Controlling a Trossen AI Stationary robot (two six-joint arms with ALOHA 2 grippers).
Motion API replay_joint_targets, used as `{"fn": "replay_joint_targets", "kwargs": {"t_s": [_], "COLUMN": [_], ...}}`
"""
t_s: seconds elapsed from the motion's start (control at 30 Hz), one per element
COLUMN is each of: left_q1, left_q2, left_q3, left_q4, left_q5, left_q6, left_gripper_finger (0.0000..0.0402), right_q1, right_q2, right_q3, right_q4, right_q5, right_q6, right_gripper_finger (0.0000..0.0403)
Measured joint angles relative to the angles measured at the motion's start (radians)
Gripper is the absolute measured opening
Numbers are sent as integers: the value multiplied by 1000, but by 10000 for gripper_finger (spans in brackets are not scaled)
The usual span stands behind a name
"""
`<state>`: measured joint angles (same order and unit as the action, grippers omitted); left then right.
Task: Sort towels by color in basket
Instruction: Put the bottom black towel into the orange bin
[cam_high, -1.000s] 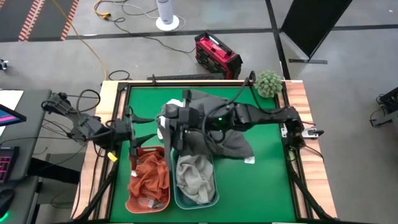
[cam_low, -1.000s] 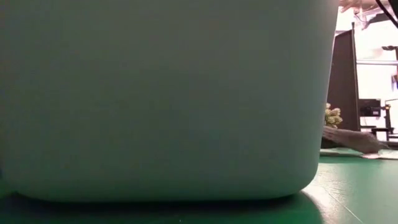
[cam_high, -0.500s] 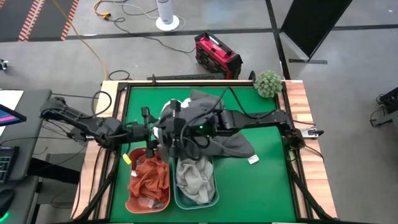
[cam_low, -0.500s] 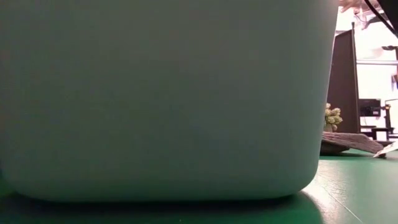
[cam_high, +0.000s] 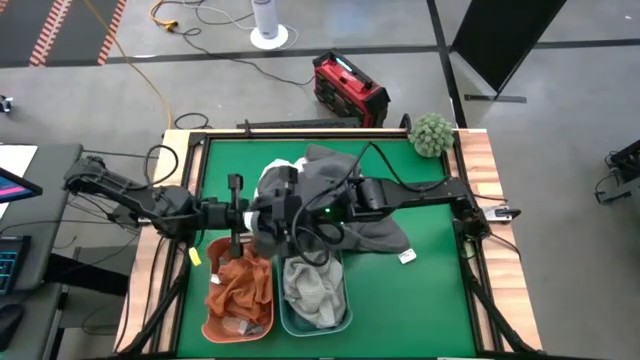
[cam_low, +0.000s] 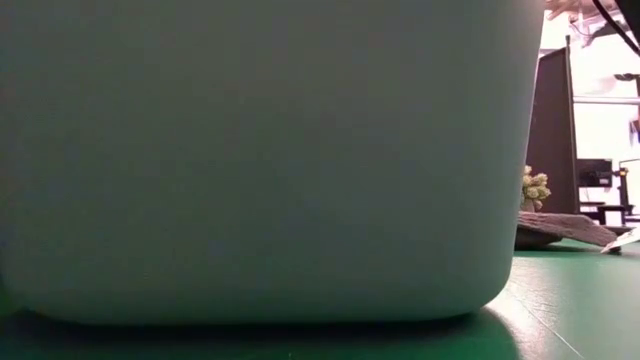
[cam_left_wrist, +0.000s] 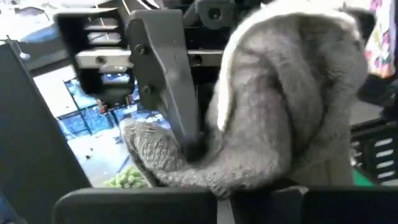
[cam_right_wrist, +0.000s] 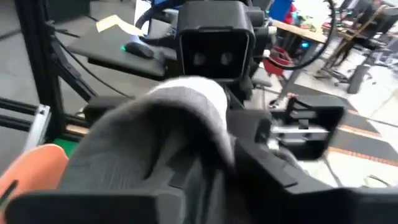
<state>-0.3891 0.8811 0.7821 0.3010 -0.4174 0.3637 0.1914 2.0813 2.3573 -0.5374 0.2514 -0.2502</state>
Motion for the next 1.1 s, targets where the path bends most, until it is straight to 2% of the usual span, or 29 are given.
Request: {"fn": "replay_joint_targets", "kwargs": {"t_s": [0.2, 0.27, 0.4, 0.53, 0.63, 0.73, 1.1], "left_q1": [-78, -101, -132, -136, -135, -135, -135], "left_q2": [-143, -200, -283, -332, -349, -353, -352], "left_q3": [-1, 1, 1, 1, 1, 1, 1], "left_q4": [-28, -47, -53, -36, 2, 42, 234], "left_q5": [5, 11, 19, 19, 27, 86, 213], "left_q6": [-83, -116, -149, -143, -140, -139, -35], "left_gripper_finger": [4, 4, 4, 5, 5, 5, 6], "right_q1": [49, 62, 78, 77, 66, 46, -38], "right_q2": [-86, -114, -119, -93, -95, -96, -95], "right_q3": [0, 0, -8, -71, -154, -218, -449], "right_q4": [-105, -194, -416, -496, -457, -446, -137], "right_q5": [180, 187, 188, 188, 196, 196, 207], "right_q6": [-36, -9, 144, 225, 248, 262, 176], "right_gripper_finger": [204, 218, 228, 228, 228, 228, 228]}}
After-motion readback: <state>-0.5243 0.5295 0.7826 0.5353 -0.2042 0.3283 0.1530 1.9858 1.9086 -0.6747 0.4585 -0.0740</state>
